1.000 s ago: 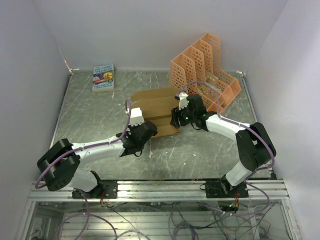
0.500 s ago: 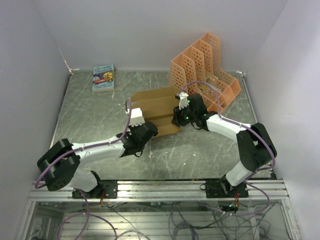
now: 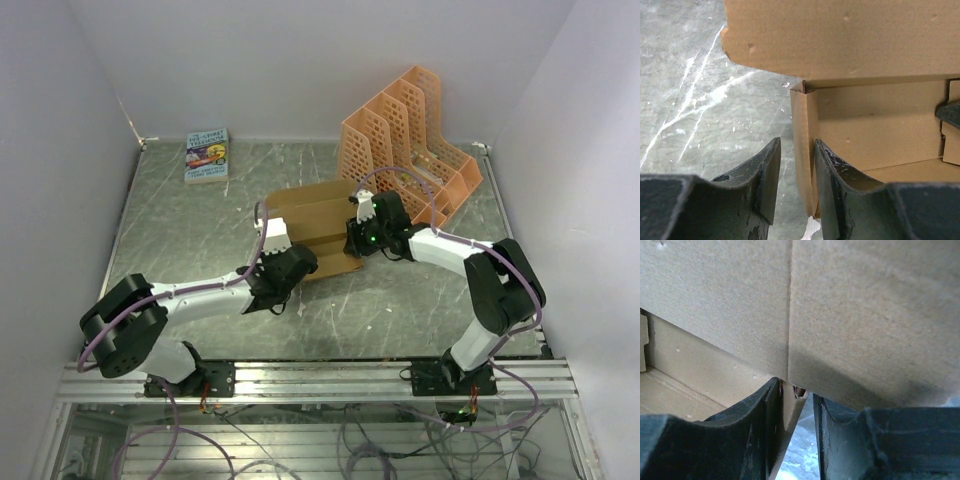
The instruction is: Fold the paper box
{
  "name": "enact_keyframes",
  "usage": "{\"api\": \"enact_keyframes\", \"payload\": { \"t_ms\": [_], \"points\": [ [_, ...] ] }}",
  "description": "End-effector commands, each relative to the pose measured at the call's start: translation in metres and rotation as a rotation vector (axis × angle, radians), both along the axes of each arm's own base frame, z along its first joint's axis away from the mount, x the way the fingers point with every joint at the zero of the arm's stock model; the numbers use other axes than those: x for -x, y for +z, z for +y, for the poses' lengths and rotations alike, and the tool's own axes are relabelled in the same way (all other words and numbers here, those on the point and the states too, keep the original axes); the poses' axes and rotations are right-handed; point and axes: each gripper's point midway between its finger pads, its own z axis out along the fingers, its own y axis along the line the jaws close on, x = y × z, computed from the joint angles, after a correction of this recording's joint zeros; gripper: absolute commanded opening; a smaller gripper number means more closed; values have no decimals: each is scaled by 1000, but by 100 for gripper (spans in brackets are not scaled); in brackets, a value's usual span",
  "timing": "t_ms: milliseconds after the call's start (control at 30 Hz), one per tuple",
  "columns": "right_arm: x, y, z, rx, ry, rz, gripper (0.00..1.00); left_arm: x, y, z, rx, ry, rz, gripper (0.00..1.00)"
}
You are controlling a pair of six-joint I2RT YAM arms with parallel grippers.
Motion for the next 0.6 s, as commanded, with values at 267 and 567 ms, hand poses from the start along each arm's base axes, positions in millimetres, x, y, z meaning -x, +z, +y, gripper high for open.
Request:
{"api": "enact_keyframes", "payload": {
  "t_ms": [267, 567],
  "points": [
    [1, -2, 3, -6, 21, 19, 33, -1, -3, -1, 15, 2, -10, 45],
    [4, 0, 5, -16, 29, 18, 33, 0, -24, -12, 14, -31, 37, 44]
  ]
}}
